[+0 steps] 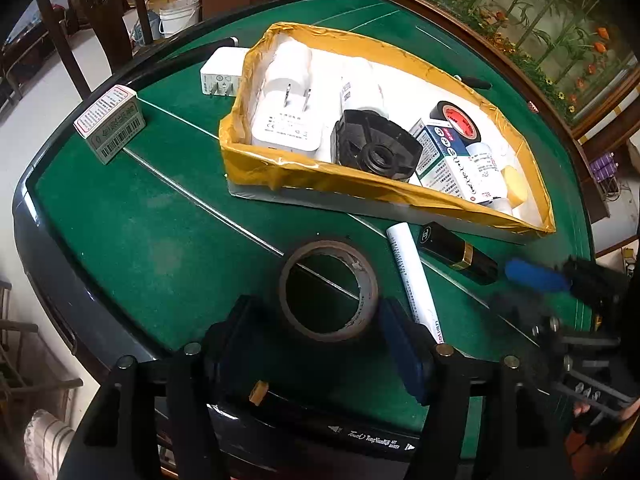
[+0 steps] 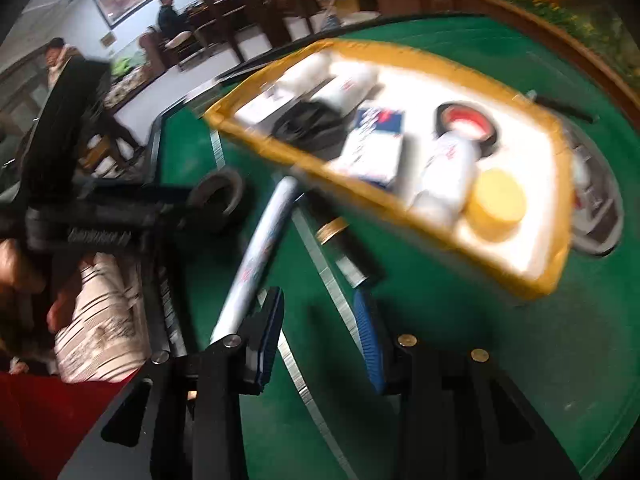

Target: Organize rigid objects

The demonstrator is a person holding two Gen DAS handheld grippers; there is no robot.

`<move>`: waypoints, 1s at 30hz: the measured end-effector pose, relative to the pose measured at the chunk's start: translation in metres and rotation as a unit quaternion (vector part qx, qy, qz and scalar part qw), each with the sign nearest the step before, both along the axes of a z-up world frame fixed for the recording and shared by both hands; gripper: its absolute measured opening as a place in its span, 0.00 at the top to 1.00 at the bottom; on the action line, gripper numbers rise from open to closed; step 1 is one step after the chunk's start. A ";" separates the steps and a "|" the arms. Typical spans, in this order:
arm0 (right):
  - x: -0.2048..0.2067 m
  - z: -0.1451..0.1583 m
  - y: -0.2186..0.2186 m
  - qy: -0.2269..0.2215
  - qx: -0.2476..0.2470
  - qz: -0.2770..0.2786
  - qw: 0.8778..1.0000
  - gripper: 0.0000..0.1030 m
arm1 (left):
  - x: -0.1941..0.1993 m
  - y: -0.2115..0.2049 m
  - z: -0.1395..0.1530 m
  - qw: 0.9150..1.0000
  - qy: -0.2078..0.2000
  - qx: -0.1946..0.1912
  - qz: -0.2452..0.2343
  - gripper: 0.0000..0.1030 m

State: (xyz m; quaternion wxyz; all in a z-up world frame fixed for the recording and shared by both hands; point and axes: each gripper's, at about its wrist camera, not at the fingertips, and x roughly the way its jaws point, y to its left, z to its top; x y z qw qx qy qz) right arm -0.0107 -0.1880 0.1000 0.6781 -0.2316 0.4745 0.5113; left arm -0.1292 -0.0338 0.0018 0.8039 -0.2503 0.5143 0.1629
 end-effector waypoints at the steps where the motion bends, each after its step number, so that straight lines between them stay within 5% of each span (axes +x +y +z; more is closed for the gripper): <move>1: 0.002 0.000 0.005 -0.004 0.001 0.001 1.000 0.65 | 0.001 0.000 0.000 1.000 0.001 0.001 0.000 0.31; 10: -0.005 -0.023 0.054 -0.055 -0.036 0.059 0.996 0.66 | 0.021 -0.024 -0.004 0.995 0.051 0.077 -0.037 0.31; 13: -0.009 -0.022 0.053 -0.063 -0.045 0.063 0.995 0.81 | 0.021 -0.023 -0.003 0.996 0.045 0.075 -0.032 0.31; 30: -0.023 -0.022 0.018 -0.054 -0.073 0.045 0.995 0.82 | 0.037 -0.028 -0.005 0.993 0.040 0.099 -0.044 0.39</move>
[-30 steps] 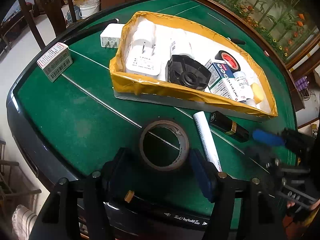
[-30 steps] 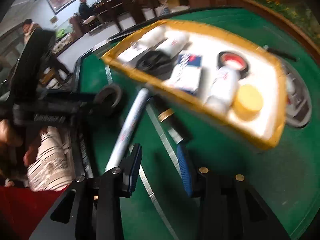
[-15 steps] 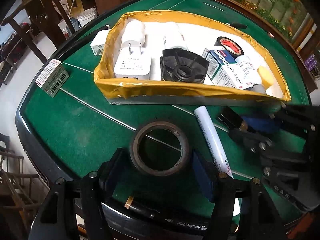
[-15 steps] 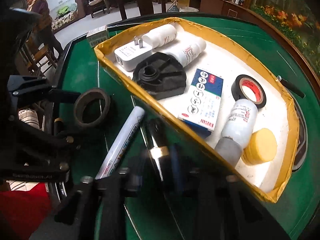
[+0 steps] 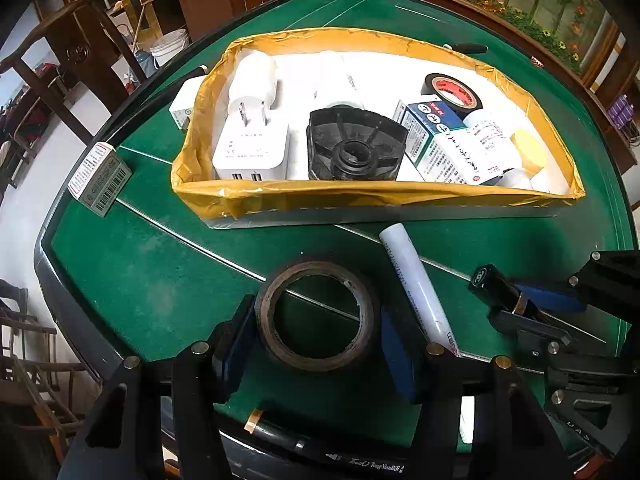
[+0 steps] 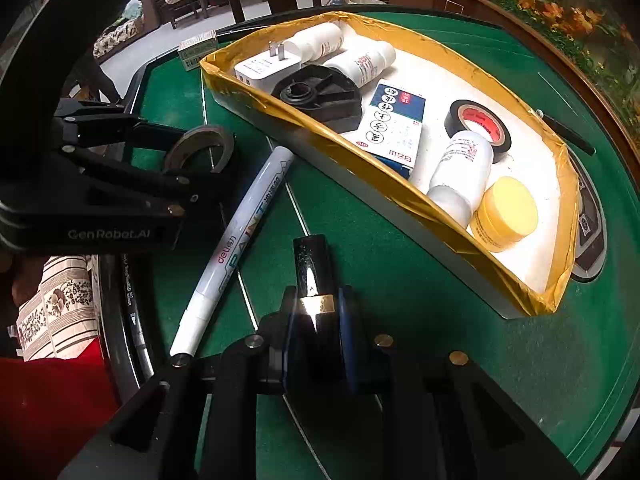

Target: Organize rigid objects

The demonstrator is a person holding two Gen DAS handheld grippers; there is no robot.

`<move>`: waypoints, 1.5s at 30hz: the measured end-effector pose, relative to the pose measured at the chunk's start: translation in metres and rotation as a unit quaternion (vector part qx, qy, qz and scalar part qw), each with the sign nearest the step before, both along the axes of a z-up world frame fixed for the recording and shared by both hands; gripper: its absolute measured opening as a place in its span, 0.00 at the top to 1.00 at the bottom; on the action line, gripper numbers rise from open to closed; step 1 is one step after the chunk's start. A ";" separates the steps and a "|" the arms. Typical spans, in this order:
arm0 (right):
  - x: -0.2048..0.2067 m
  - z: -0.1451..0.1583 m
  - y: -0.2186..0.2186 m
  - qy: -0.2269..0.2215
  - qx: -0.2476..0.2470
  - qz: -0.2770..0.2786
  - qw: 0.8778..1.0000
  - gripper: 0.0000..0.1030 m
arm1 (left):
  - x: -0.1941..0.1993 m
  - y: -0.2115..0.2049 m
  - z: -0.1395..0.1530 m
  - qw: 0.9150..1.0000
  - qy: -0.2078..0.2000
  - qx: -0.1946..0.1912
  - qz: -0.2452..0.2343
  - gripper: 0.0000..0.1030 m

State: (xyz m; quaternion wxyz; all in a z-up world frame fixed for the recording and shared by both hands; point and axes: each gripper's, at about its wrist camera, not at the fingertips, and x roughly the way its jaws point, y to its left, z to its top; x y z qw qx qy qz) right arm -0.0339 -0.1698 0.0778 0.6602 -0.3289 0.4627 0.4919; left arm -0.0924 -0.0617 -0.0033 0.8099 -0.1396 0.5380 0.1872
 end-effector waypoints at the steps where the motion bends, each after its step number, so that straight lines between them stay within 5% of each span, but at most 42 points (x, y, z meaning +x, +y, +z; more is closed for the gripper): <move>1: -0.001 0.000 0.000 0.001 0.000 -0.001 1.000 0.82 | -0.001 0.001 0.000 1.000 -0.002 -0.003 0.001 0.39; 12: 0.004 0.001 -0.003 0.012 0.005 -0.013 1.000 0.83 | -0.016 0.011 0.008 0.997 -0.036 -0.058 0.032 0.39; 45: 0.032 0.062 -0.010 0.014 0.077 -0.064 0.995 0.83 | -0.013 0.010 0.054 0.992 -0.103 -0.067 0.034 0.39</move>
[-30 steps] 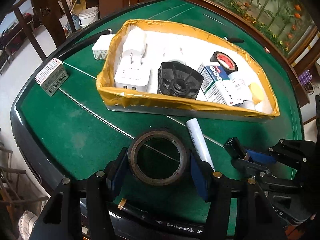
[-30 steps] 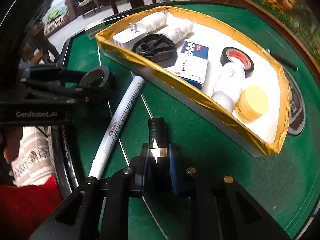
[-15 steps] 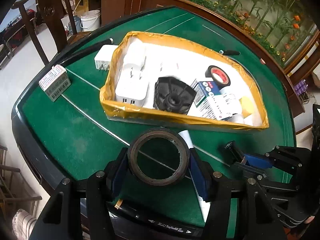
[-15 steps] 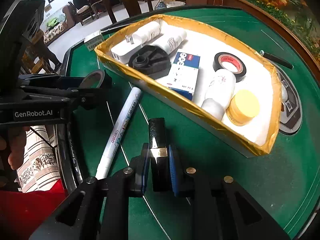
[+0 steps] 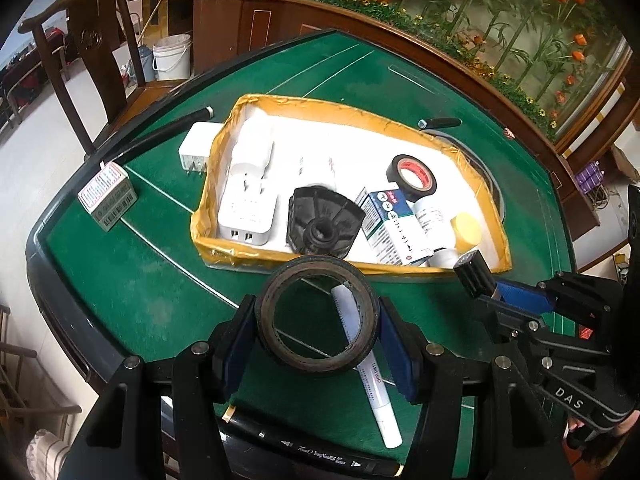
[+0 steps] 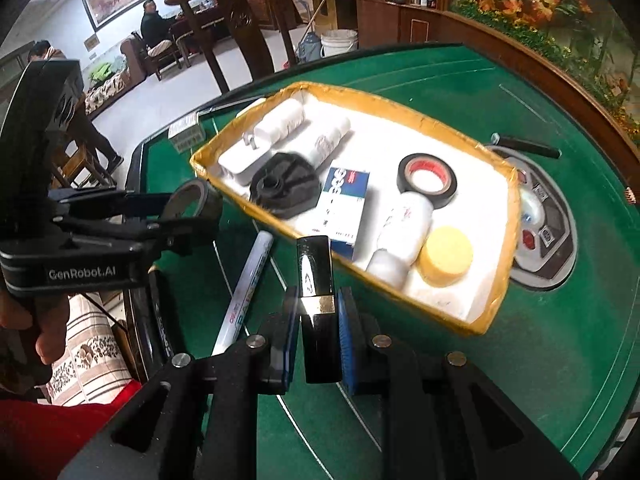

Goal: Organize rigid objects
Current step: 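Carry the brown tape roll with the left tool while the right tool carries the black tube toward the tray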

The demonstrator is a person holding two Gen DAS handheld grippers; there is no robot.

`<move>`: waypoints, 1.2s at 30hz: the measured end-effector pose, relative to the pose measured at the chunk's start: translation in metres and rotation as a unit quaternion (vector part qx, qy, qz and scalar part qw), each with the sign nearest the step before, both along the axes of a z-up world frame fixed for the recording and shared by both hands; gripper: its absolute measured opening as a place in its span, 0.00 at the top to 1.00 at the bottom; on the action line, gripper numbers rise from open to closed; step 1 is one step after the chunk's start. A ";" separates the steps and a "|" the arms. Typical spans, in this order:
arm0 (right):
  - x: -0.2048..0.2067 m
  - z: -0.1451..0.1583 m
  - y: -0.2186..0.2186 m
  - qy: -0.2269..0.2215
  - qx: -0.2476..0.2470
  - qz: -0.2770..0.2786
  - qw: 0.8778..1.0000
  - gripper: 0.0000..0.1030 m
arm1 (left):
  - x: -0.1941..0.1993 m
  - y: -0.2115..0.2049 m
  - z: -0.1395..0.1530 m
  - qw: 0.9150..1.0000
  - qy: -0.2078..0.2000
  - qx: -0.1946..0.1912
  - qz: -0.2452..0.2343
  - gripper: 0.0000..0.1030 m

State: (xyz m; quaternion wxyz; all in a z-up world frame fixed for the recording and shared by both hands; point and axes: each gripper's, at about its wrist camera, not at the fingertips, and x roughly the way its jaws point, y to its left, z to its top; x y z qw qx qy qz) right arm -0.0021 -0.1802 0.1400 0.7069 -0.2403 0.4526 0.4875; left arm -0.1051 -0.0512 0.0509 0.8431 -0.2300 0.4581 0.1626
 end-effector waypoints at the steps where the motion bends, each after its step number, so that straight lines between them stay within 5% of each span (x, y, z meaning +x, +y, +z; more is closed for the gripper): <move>1: 0.001 0.001 0.000 -0.001 0.001 -0.002 1.000 0.83 | 0.000 0.000 0.002 1.000 -0.001 0.001 0.000 0.39; 36: 0.036 0.020 0.022 -0.008 0.026 -0.082 0.996 0.83 | 0.031 0.057 0.025 0.999 -0.020 -0.009 -0.037 0.40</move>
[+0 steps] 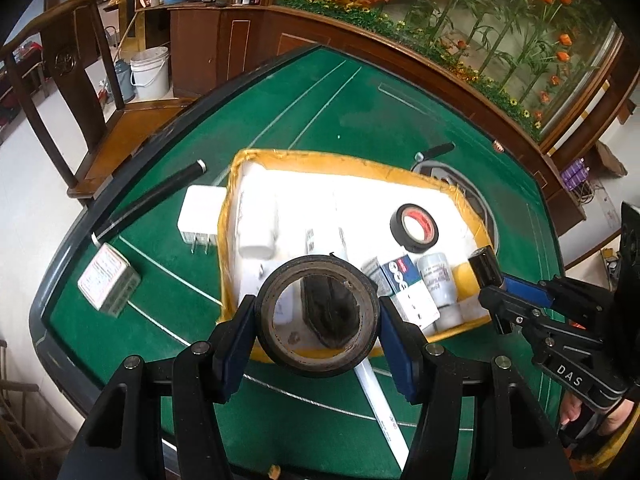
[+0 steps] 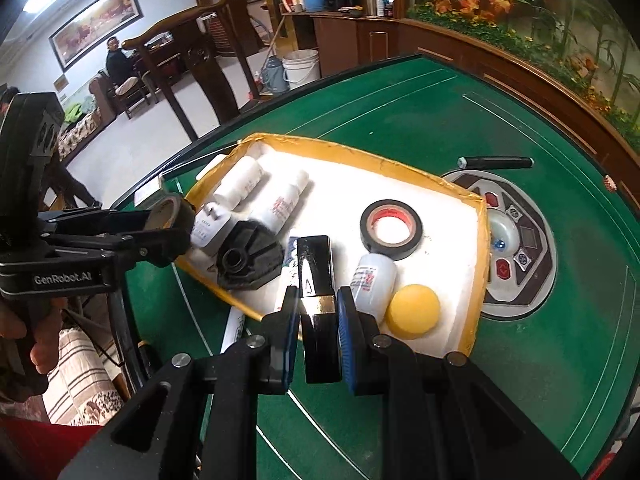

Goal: Organize rigid objects
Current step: 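Carry the brown tape roll with the left tool while the right tool carries the black tube toward the tray, then open the left tool over the tray to drop the tape roll while the right tool releases the black tube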

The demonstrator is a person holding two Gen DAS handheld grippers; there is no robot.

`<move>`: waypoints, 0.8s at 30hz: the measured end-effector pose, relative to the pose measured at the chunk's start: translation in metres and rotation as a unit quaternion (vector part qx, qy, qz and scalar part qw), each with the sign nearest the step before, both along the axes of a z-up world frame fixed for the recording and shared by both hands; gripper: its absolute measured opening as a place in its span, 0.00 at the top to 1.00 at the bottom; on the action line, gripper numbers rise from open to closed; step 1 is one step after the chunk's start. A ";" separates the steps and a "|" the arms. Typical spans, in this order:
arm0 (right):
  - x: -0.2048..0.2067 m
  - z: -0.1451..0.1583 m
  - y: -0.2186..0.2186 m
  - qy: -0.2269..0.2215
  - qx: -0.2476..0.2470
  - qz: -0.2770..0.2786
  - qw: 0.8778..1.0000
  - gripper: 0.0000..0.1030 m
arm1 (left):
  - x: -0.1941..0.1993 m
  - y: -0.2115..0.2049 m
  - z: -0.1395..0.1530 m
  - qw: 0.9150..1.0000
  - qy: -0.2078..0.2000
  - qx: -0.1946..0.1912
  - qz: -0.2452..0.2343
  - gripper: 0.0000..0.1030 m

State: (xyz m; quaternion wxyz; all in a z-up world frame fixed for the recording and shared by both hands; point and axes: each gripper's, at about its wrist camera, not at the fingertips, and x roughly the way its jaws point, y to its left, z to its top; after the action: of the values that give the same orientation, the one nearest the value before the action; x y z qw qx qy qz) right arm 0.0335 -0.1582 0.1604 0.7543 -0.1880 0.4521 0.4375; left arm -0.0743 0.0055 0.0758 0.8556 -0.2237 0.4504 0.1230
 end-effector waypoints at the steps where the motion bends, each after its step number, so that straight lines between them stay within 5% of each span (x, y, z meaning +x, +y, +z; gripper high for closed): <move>1: 0.003 0.001 0.000 -0.001 0.003 -0.008 1.000 0.83 | 0.001 0.004 0.000 1.000 -0.002 -0.003 0.000 0.40; 13: 0.032 -0.003 -0.008 0.007 0.001 -0.074 0.997 0.83 | 0.029 0.050 -0.011 0.999 0.000 -0.050 -0.005 0.40; 24: 0.061 -0.016 -0.013 0.018 -0.018 -0.126 0.992 0.83 | 0.098 0.027 -0.015 0.994 0.011 -0.055 -0.091 0.40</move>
State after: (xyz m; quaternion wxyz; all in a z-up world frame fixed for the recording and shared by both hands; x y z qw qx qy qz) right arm 0.0944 -0.1714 0.1441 0.7915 -0.1348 0.4934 0.3345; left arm 0.0232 0.0322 0.0610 0.8444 -0.2274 0.4846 0.0225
